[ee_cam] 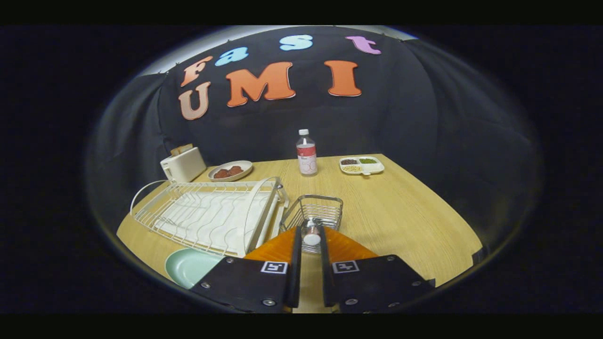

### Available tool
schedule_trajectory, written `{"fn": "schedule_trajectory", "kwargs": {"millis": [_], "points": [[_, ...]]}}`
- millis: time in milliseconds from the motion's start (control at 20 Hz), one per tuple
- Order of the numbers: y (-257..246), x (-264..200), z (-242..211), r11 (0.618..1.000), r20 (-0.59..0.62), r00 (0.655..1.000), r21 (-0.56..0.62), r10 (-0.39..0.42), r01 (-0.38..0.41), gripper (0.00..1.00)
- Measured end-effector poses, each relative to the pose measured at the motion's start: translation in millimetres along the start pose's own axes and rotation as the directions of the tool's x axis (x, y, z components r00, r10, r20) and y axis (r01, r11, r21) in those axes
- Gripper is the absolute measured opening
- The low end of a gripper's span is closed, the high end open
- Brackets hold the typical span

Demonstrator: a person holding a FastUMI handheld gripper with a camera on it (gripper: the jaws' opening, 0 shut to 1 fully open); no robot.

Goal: Take the plate from the dish rack, then take the spoon from the basket and place it into the plate.

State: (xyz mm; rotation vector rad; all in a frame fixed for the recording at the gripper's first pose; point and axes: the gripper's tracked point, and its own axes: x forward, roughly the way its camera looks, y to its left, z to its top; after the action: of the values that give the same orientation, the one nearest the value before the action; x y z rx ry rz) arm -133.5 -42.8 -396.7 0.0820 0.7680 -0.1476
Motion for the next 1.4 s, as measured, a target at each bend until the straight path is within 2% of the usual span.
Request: {"fn": "schedule_trajectory", "kwargs": {"millis": [100, 300, 650, 850, 1100, 1400], "points": [[0.1, 1.6, 4.6, 0.999, 0.017, 1.000, -0.033, -0.008, 0.009, 0.16], [1.4, 2.9, 22.0, 0.997, 0.034, 0.999, -0.079, -0.004, 0.006, 0.11], [-5.9, -10.8, 61.6, 0.996, 0.067, 0.998, -0.084, -0.020, 0.025, 0.11], [-5.2, -34.0, 83.7, 0.994, 0.092, 0.996, -0.104, -0.007, 0.017, 0.11], [5.7, -68.4, 103.0, 0.996, 0.109, 0.993, -0.085, 0.047, -0.038, 0.11], [36.2, -101.9, 109.1, 0.983, 0.122, 0.977, -0.078, 0.175, -0.166, 0.11]]}}
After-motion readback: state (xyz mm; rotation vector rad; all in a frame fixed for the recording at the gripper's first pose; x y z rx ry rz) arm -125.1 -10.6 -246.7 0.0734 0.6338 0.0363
